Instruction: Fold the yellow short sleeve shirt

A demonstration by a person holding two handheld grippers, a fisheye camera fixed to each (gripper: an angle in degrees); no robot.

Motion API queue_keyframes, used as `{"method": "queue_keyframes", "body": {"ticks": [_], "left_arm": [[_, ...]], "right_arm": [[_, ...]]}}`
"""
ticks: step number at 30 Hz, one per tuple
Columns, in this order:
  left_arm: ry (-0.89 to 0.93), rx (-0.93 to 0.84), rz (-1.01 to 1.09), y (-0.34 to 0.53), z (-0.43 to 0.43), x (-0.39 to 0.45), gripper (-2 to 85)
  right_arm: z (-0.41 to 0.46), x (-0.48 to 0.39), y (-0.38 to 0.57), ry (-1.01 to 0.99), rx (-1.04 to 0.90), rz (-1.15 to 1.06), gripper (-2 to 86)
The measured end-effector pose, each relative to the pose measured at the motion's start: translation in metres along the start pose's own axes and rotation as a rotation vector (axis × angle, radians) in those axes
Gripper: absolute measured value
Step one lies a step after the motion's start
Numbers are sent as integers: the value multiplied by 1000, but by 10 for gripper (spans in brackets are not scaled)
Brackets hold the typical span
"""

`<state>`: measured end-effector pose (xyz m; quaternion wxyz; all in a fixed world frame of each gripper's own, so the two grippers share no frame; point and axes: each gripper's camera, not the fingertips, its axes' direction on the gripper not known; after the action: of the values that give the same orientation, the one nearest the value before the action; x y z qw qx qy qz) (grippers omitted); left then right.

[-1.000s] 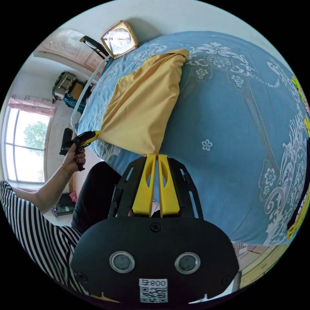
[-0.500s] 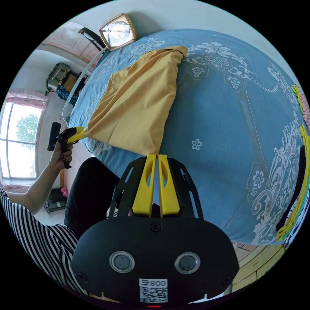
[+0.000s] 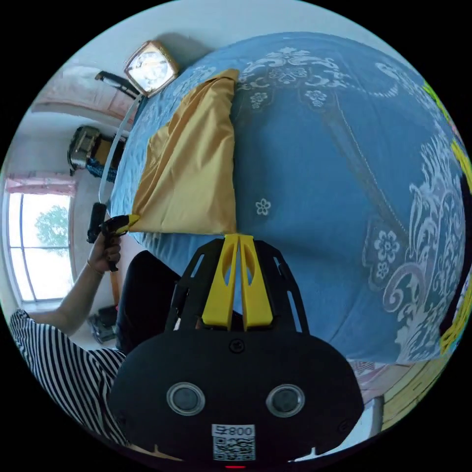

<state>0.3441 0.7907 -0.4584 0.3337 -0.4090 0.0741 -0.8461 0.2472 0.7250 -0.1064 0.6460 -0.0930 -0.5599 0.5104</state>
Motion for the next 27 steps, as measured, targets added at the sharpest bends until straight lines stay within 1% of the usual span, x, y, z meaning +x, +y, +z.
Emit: {"method": "queue_keyframes", "body": {"ticks": [3, 5, 6, 8, 9, 11, 12, 14, 18, 20, 23, 27], "left_arm": [[101, 40, -13, 3, -8, 2, 30], [149, 55, -11, 3, -12, 5, 29], [172, 61, -7, 2, -14, 8, 29], [211, 70, -8, -1, -15, 12, 29], [242, 79, -13, -2, -15, 13, 30], [270, 89, -21, -4, -15, 16, 31], [271, 92, -24, -6, -15, 17, 31], [262, 93, -29, -7, -16, 19, 32], [277, 100, -50, -11, -16, 19, 32], [279, 99, -47, -12, -15, 19, 33], [255, 92, -34, -14, -12, 21, 33], [259, 96, -40, -15, -6, 18, 33]], "right_arm": [[4, 34, 21, -110, 44, 123, 19], [10, 50, 39, -255, 81, 179, 41], [13, 51, 42, -311, 89, 182, 48], [38, 44, 46, -517, 76, 168, 76], [46, 40, 45, -552, 64, 163, 85], [80, 28, 37, -707, 32, 171, 113], [89, 27, 35, -761, 33, 184, 119], [118, 25, 26, -930, 41, 229, 131], [144, 23, 15, -1031, 26, 262, 138], [157, 30, 15, -1100, 68, 328, 138], [169, 38, 15, -1125, 114, 387, 137], [186, 43, 15, -1114, 128, 439, 130]]}}
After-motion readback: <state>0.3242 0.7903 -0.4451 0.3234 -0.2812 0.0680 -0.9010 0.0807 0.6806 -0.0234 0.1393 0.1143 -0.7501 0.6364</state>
